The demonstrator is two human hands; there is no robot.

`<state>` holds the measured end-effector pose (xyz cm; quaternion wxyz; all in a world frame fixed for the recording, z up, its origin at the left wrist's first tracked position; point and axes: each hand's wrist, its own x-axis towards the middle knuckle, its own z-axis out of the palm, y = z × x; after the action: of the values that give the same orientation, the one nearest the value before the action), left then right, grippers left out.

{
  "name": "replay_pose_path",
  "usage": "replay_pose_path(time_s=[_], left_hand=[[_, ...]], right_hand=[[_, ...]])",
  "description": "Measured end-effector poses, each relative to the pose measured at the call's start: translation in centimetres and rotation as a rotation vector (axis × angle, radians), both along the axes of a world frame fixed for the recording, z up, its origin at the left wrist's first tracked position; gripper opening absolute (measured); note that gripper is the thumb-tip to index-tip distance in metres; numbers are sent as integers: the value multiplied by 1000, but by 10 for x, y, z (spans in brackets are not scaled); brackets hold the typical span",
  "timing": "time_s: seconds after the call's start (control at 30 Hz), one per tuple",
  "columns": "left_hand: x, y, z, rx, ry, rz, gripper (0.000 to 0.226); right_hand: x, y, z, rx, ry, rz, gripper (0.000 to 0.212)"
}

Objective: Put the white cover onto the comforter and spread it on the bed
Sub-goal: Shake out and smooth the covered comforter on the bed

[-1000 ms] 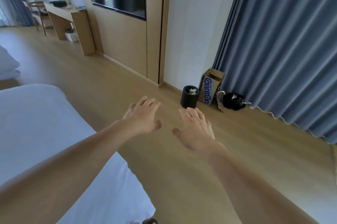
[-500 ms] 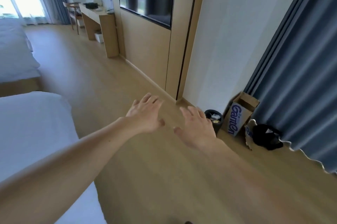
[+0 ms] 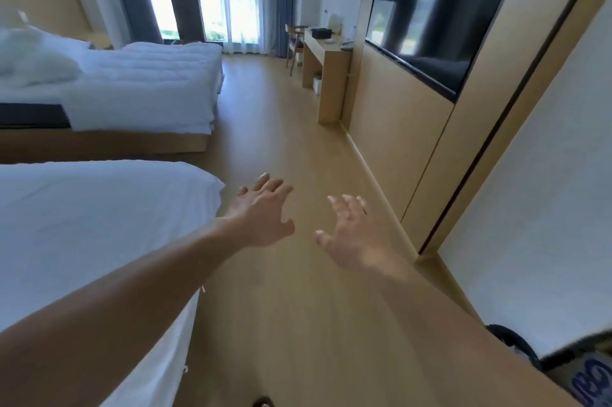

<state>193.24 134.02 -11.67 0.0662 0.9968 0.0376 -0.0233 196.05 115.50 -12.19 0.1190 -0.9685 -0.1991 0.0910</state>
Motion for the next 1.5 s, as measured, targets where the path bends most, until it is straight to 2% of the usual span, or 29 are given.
replay_pose_path(time_s=[0.1, 0.63, 0.83, 1.13, 1.5], left_hand=[[55, 39, -8, 30, 30, 66, 77], [369, 193, -13, 25, 22, 228, 76], [473, 251, -8, 0, 15, 390, 76], [567, 378, -19, -27, 27, 673, 75], [695, 597, -18, -38, 2, 755, 75]], right_hand=[[68, 38, -7, 49, -19, 38, 76], [410, 201, -11, -21, -29, 202, 76], [543, 273, -6, -12, -45, 361, 75], [677, 434, -4, 28, -26, 622, 76], [818, 662, -2, 36, -36, 699, 75]])
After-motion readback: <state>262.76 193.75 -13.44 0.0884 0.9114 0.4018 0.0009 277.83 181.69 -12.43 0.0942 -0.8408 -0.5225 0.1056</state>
